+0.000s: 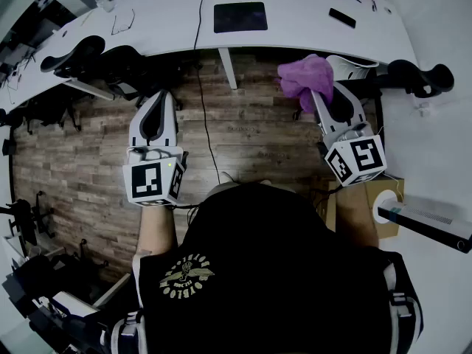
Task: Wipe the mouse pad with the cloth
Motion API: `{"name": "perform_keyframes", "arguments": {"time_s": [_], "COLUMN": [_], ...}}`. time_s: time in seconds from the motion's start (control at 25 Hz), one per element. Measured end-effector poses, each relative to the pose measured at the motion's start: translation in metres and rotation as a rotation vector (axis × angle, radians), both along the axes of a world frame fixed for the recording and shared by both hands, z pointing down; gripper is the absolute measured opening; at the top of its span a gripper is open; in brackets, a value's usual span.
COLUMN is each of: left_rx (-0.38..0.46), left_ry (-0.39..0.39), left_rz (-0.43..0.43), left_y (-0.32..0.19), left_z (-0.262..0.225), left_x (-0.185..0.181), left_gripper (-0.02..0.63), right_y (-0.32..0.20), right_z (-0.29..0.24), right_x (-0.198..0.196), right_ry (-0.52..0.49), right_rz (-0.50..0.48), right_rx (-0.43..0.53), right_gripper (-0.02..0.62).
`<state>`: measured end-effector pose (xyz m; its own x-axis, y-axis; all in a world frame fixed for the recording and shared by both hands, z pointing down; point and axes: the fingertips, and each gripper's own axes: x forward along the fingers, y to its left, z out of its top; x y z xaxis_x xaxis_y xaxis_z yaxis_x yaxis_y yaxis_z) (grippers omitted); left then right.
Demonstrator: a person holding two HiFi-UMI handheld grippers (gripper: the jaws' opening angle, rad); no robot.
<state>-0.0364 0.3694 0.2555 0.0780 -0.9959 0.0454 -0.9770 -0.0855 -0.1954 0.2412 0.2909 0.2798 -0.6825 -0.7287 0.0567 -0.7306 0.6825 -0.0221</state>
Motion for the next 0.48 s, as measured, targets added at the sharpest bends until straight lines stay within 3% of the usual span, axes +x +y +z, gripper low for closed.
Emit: {"name": "perform_keyframes", "arguments": {"time_s": [0.24, 0.48], "left_rx": [0.002, -0.028], "left_ry": [-0.016, -0.023], "left_rz": [-0.022, -0.034], "left_y": [0.010, 0.009], "left_z": [0.003, 0.013], "left_x": [0.019, 0.006], "left_gripper": [0.003, 0.002], "right_y": [0.001, -0.008], "right_z": [0.008, 0.017], "right_x": [0.013, 0.003], "right_ry": [-0.007, -0.032], "right_rz": [-0.038, -0.033], "right_rx": [-0.006, -0.035], "right_gripper": [0.089, 0.091]}}
